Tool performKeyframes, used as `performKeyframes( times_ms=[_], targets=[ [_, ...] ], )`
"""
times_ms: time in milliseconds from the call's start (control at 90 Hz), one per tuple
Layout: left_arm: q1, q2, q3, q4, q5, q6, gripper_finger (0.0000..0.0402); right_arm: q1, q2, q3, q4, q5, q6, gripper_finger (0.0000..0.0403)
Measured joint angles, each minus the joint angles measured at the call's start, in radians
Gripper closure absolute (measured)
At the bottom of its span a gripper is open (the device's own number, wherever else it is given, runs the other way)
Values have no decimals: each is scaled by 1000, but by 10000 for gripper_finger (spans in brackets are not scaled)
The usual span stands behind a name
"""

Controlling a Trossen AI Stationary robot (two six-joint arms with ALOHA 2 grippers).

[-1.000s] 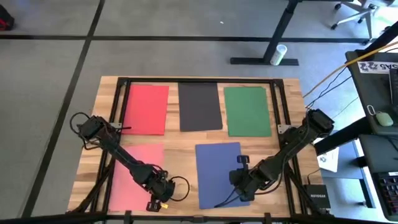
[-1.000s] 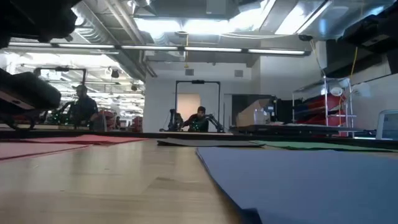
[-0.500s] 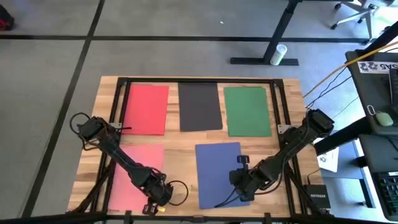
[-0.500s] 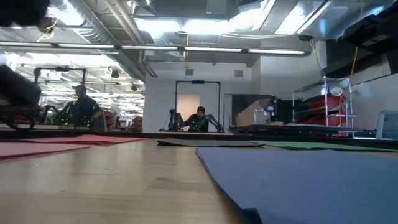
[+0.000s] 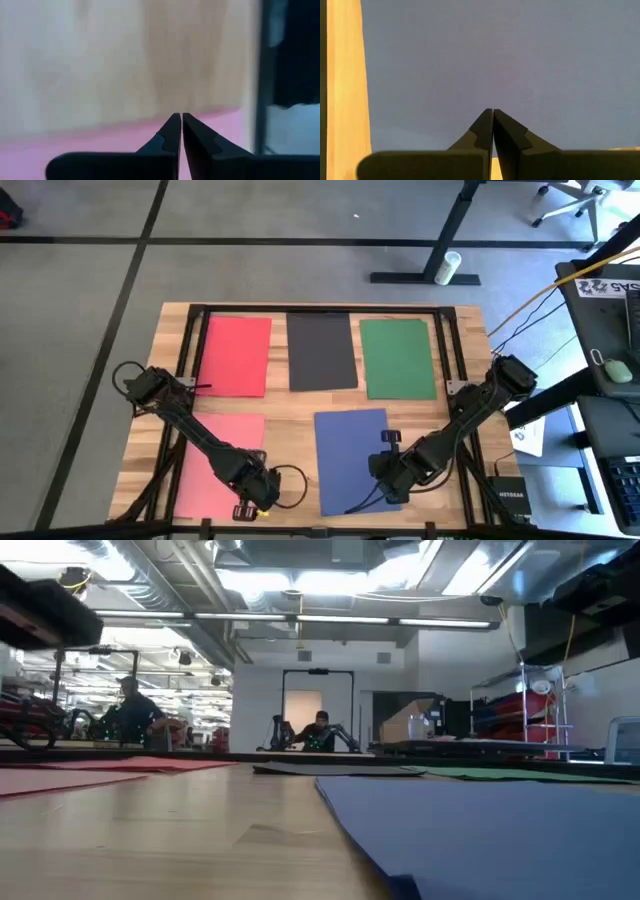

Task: Organize paper
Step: Adjust the stacked pink papers

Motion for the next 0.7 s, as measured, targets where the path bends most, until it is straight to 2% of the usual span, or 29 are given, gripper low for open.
performKeyframes(
  times_ms=[133,211,433,700],
  targets=[
    [-13,-1,10,-218,-7,-112,402,0,0,0,0,0,0,403],
    [-22,-1,-19,-272,-6,-148,402,0,0,0,0,0,0,403],
    [-16,0,-128,-179,0,-203,402,0,0,0,1,1,0,403],
    [7,-3,-182,-64,13,-190,402,0,0,0,1,9,0,403]
  ],
)
